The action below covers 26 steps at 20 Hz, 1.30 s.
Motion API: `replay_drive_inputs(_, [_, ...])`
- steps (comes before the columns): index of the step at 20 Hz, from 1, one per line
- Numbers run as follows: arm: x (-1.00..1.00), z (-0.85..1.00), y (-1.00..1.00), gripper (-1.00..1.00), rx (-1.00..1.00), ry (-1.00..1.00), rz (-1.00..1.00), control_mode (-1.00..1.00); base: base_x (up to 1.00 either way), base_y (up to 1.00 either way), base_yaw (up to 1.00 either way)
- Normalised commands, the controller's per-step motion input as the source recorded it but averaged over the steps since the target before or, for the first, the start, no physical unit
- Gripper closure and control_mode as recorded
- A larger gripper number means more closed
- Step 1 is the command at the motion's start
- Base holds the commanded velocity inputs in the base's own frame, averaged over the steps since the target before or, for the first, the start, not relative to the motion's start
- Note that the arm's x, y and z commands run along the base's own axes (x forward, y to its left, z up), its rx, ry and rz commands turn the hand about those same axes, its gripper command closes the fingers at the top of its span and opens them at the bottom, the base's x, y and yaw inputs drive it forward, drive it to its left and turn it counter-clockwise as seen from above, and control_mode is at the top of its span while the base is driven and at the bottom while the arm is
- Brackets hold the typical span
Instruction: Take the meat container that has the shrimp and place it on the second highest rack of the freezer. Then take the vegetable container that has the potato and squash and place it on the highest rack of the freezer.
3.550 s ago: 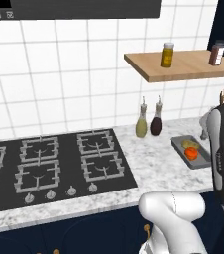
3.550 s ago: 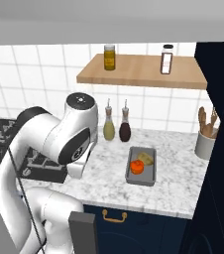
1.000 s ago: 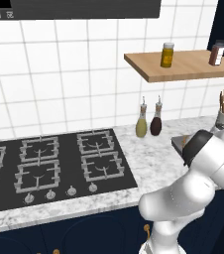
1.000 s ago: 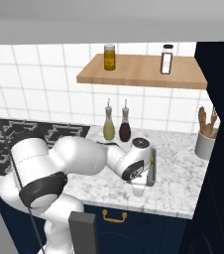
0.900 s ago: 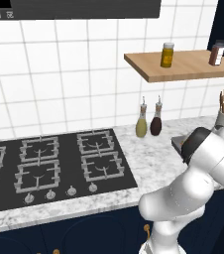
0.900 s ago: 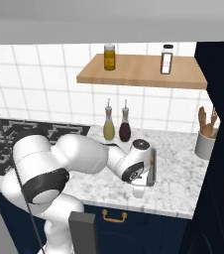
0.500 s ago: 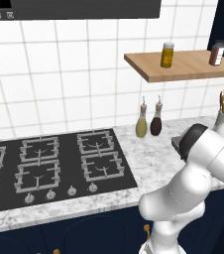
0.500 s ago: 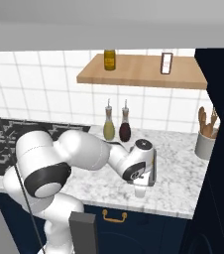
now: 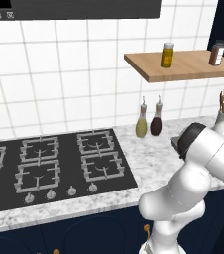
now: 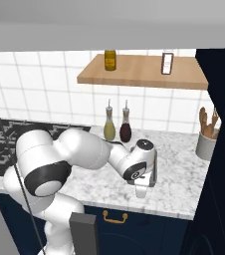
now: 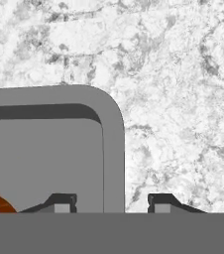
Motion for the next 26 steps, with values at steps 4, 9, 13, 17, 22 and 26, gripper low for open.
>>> replay_drive_inputs(4, [0.0, 0.0, 0.0, 1.0, 0.0, 0.0, 0.0, -1.0, 0.0, 0.0, 0.0])
replay_drive_inputs(9, [0.0, 0.19, 0.1, 1.0, 0.0, -0.05, 0.0, -1.0, 0.0, 0.0, 0.0])
replay_drive_inputs(13, [-0.09, 0.97, 0.37, 1.0, 0.0, -0.18, -0.01, -1.0, 0.0, 0.0, 0.0])
replay_drive_inputs(17, [-0.01, 1.0, 0.71, 1.0, 0.0, -0.02, -0.01, -1.0, 0.0, 0.0, 0.0])
replay_drive_inputs(22, [-0.13, 1.0, 0.92, 1.0, -0.01, 0.01, 0.0, -1.0, 0.0, 0.0, 0.0])
replay_drive_inputs(26, [-0.49, 0.92, 0.83, 1.0, 0.0, 0.05, 0.0, -1.0, 0.0, 0.0, 0.0])
